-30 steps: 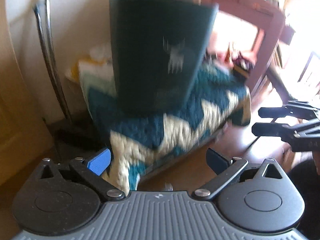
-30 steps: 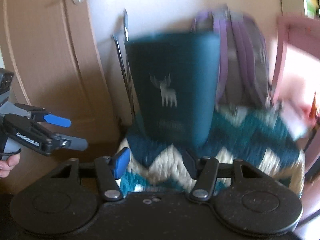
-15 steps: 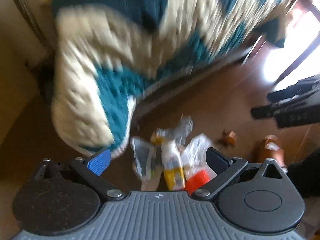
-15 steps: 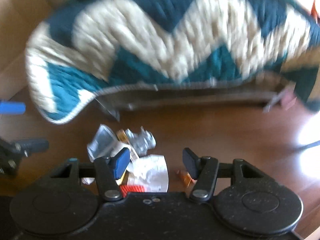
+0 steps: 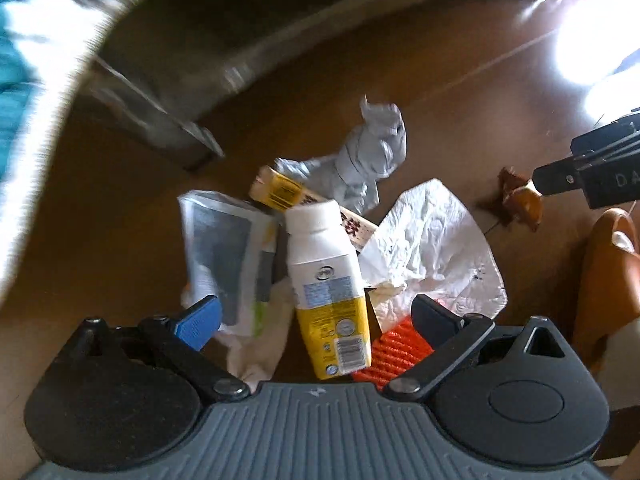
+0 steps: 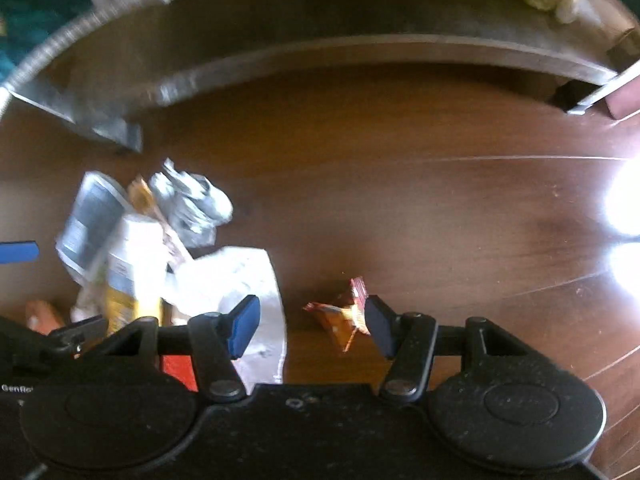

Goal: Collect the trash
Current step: 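Grasp the white yogurt bottle with left gripper while right grasps the orange snack wrapper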

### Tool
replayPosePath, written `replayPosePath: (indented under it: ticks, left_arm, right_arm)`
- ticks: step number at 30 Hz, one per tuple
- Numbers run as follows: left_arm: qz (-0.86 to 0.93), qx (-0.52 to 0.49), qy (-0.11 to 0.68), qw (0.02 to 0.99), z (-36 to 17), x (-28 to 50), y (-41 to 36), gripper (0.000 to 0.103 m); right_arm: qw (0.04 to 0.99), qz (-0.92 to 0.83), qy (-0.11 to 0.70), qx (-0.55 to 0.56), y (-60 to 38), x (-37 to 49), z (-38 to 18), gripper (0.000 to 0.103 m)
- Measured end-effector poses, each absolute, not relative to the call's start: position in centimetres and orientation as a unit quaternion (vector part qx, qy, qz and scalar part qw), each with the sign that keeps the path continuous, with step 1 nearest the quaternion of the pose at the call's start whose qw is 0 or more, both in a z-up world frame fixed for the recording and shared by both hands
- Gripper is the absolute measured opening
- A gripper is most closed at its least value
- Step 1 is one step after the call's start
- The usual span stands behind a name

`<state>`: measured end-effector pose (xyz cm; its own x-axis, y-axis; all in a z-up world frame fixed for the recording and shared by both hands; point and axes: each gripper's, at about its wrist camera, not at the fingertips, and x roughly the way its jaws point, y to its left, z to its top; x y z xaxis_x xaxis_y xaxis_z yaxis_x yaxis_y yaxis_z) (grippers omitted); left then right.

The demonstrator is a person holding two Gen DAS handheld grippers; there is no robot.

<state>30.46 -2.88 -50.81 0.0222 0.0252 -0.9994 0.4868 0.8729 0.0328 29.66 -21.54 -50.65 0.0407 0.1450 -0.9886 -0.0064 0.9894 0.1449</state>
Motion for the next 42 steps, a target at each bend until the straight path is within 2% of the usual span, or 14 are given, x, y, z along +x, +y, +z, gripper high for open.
replayPosePath:
  ticks: [7,12,14,15,17,19,23,25,30,36,42]
  left_arm:
    - [-0.159,0.174,0.698,0.676,-55.7,31.3,-4.3,0.101]
    - [-0.143,0.166,0.714,0.665,-57.7,31.4,-4.2,0.091]
    - [-0.139,0.164,0.716,0.664,-58.0,31.6,-4.2,0.076]
    - [-0.136,0.163,0.718,0.663,-58.2,31.6,-4.1,0.072]
    - [-0.131,0.162,0.722,0.66,-58.4,31.6,-3.9,0.061]
    - [-0.126,0.161,0.724,0.659,-58.6,31.6,-3.7,0.052]
    - [-0.129,0.161,0.726,0.656,-58.5,31.4,-3.6,0.051]
    - [-0.132,0.166,0.727,0.654,-58.3,31.1,-3.8,0.051]
    - [-0.138,0.166,0.725,0.654,-56.3,30.8,-3.6,0.051]
    - [-0.153,0.162,0.704,0.675,-51.2,31.0,-4.3,0.051]
    - [-0.15,0.147,0.676,0.706,-43.9,30.8,-4.0,0.051]
  right_arm:
    - [0.697,0.074,0.714,-0.001,-21.1,29.9,-55.4,0.057]
    - [0.68,0.073,0.73,-0.003,-21.6,29.6,-57.9,0.055]
    - [0.678,0.074,0.732,0.001,-21.6,29.6,-58.5,0.054]
    - [0.68,0.074,0.73,0.0,-21.6,29.6,-58.6,0.053]
    - [0.681,0.073,0.729,-0.006,-21.4,29.6,-58.9,0.046]
    - [0.678,0.073,0.731,-0.016,-21.2,29.6,-59.3,0.031]
    - [0.681,0.072,0.729,-0.016,-21.2,29.5,-59.4,0.029]
    - [0.679,0.07,0.73,-0.027,-21.2,29.5,-59.2,0.024]
    - [0.686,0.077,0.722,-0.038,-20.6,29.7,-56.3,0.024]
    - [0.713,0.078,0.696,-0.021,-20.1,29.9,-50.2,0.023]
    - [0.749,0.084,0.657,-0.03,-20.0,29.5,-43.1,0.023]
